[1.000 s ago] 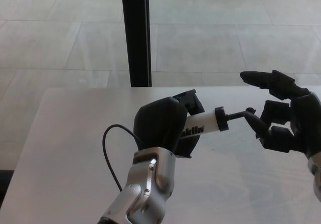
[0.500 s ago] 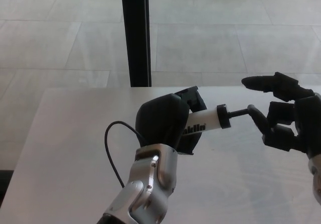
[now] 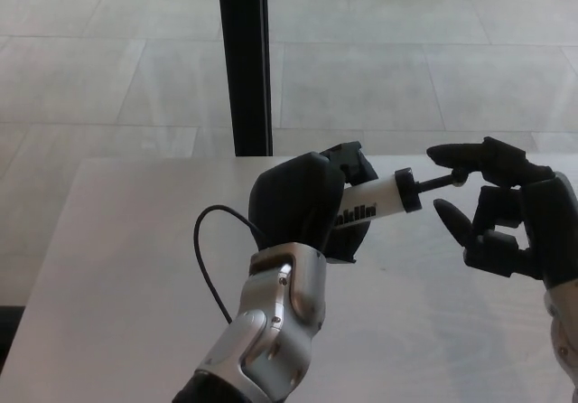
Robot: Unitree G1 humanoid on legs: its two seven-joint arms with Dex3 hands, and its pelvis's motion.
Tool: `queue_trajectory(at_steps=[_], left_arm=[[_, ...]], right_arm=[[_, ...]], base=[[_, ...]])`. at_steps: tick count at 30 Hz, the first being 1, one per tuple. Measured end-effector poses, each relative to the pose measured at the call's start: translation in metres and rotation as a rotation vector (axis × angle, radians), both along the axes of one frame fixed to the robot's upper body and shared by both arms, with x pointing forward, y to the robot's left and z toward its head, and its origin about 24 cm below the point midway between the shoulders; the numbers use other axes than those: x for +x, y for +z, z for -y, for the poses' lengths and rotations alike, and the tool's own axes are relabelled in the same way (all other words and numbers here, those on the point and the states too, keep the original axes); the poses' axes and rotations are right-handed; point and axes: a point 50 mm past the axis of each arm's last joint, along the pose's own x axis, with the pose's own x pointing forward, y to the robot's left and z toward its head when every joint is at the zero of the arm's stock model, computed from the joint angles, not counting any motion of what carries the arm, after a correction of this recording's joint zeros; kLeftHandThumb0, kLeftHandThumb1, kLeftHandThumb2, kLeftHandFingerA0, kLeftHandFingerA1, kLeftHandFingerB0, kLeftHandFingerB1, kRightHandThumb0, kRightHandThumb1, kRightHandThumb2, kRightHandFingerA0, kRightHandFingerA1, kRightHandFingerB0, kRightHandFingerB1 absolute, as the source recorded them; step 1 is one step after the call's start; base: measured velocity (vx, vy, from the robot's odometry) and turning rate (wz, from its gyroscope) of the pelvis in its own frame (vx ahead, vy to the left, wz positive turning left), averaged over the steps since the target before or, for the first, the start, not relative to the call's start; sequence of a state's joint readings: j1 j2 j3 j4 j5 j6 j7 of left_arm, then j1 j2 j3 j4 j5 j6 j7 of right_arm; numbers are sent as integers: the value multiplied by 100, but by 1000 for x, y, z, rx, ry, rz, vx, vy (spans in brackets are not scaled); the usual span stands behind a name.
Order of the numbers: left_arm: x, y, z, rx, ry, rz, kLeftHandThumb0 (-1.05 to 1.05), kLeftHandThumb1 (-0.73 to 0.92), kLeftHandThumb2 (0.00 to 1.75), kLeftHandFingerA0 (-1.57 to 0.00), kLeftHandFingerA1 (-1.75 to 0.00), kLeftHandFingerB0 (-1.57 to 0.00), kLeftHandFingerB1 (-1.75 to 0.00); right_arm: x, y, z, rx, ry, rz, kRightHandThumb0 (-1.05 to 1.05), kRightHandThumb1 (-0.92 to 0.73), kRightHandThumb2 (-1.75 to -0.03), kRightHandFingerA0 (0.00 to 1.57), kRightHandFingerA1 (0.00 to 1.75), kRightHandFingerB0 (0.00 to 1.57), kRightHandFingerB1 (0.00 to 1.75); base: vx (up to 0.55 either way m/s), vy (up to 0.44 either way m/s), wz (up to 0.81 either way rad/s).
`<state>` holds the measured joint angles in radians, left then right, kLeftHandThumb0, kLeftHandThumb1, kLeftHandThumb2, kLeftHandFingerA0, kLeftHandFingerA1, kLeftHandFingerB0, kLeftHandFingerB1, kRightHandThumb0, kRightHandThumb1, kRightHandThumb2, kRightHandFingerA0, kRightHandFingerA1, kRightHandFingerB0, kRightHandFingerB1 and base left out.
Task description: The robot uses its left hand to lift the air pump kept on the middle of the desk and use the right hand to pull out the handle
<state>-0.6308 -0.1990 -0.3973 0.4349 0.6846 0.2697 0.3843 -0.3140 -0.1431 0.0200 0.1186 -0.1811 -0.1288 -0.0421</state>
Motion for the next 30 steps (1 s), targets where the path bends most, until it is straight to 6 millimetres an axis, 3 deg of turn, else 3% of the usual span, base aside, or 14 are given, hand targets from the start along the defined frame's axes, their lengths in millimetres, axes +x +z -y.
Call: queue_trajectory(at_steps=[1, 2, 3, 5, 6, 12, 18, 19, 20, 22, 24, 25, 26, 30], left_arm=[[0, 0, 0, 0, 0, 0, -18, 54, 97, -101, -153, -90, -96], [0, -1, 0, -2, 2, -7, -13, 52, 96, -99, -165, -88, -112], [0, -1, 1, -5, 3, -11, -21, 47, 105, -125, -137, -96, -116], [0, -2, 3, -13, 2, -16, -25, 50, 108, -123, -135, -91, -106], [-1, -1, 4, -16, 2, -17, -20, 54, 100, -97, -175, -84, -136], [-2, -2, 6, -16, -1, -11, -17, 53, 106, -98, -167, -90, -116], [-3, -3, 7, -17, -4, -14, -11, 46, 112, -99, -173, -86, -130], [-3, -3, 7, -16, -5, -14, -17, 50, 107, -97, -167, -86, -106], [-3, -3, 8, -15, -6, -15, -19, 49, 105, -105, -166, -91, -104], [-3, -3, 8, -12, -7, -16, -18, 53, 108, -95, -172, -83, -123], [-3, -4, 8, -10, -8, -17, -20, 54, 105, -97, -170, -85, -118], [-3, -4, 8, -9, -8, -17, -17, 51, 105, -111, -170, -88, -123], [-3, -4, 9, -9, -8, -17, -16, 46, 114, -95, -175, -82, -140], [-4, -5, 9, -4, -9, -15, -12, 43, 112, -97, -169, -88, -124]], right_arm=[[0, 0, 0, 0, 0, 0, -18, -68, -70, 96, 165, 75, 60], [0, 0, 0, -6, -5, 3, -19, -67, -72, 91, 153, 79, 63], [0, 0, 0, -8, -10, 5, -15, -68, -70, 88, 160, 83, 65], [0, 0, 1, -13, -26, 12, -16, -70, -68, 86, 163, 90, 69], [1, 0, 1, -17, -37, 16, -18, -70, -67, 85, 168, 93, 70], [2, -2, 3, -40, -90, 37, -16, -70, -69, 88, 153, 94, 82], [2, 0, 2, -58, -109, 55, -12, -64, -83, 93, 146, 94, 101], [2, 0, 2, -62, -111, 57, -9, -60, -93, 94, 142, 93, 109], [2, 0, 1, -67, -112, 59, -9, -58, -96, 95, 143, 94, 108], [2, 0, 1, -75, -114, 62, -10, -55, -99, 96, 153, 94, 114], [2, 0, 0, -86, -119, 68, -9, -55, -99, 96, 150, 94, 113], [2, 0, -1, -88, -121, 69, -9, -54, -102, 94, 155, 93, 120], [2, 0, -1, -91, -123, 70, -14, -52, -108, 96, 158, 93, 128], [2, -1, -3, -96, -135, 77, -14, -54, -103, 95, 164, 90, 133]], base=[[0, 0, 0], [0, 0, 0], [0, 0, 0], [0, 0, 0], [0, 0, 0], [0, 0, 0], [0, 0, 0], [0, 0, 0], [0, 0, 0], [0, 0, 0], [0, 0, 0], [0, 0, 0], [0, 0, 0], [0, 0, 0]])
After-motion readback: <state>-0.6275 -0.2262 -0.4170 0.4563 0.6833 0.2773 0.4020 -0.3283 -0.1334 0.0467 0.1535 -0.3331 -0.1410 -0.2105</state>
